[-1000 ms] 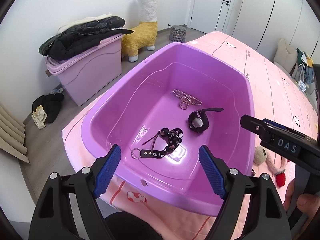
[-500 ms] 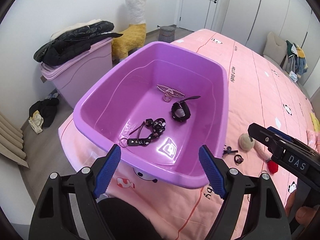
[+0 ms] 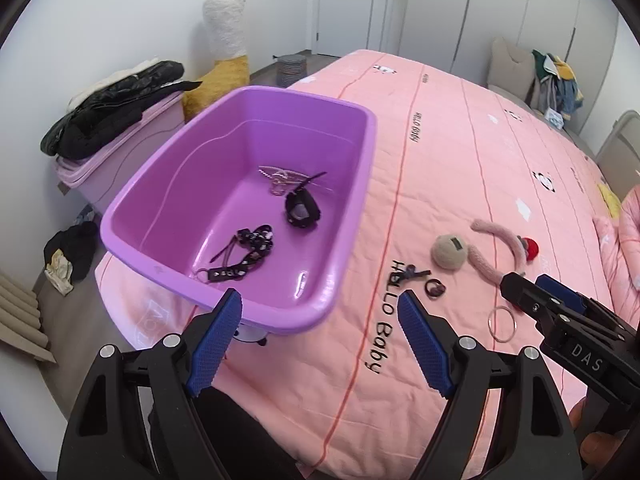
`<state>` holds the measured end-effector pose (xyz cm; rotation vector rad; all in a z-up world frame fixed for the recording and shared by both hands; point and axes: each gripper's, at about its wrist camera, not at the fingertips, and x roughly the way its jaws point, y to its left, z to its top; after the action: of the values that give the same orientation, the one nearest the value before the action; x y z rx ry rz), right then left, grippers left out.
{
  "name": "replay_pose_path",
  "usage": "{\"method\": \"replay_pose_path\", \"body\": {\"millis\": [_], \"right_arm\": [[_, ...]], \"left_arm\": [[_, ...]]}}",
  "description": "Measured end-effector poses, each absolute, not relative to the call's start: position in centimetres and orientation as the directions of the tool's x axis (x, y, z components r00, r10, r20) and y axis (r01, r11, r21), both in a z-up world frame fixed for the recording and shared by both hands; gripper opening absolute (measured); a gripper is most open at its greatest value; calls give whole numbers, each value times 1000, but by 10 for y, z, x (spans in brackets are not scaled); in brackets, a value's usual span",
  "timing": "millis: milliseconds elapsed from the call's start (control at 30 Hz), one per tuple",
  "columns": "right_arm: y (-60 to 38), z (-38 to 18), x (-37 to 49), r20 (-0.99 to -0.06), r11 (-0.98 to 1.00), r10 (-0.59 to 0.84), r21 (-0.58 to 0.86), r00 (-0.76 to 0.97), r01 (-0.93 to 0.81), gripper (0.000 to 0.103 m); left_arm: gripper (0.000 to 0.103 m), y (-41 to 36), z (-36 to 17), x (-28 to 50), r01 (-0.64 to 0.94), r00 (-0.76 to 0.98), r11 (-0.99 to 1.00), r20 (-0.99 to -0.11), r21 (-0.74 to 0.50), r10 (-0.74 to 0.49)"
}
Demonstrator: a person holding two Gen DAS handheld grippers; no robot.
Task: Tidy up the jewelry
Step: 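Move both open tools back over the bed toward the headband and hair ties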
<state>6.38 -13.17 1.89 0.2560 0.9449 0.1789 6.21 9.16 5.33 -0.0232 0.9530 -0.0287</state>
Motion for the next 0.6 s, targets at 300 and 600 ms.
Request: {"method": "replay_pose_path", "body": {"millis": [300, 600], "right_arm": [[-179, 17, 12, -776, 961, 183, 271, 604, 57, 66], [-223, -6, -39, -806, 955, 126, 256, 578, 148, 66]], "left_arm": [[79, 40, 51, 42, 119, 573, 992, -815, -28, -92], [80, 4, 36, 24, 204, 542, 978, -828, -37, -145]]}}
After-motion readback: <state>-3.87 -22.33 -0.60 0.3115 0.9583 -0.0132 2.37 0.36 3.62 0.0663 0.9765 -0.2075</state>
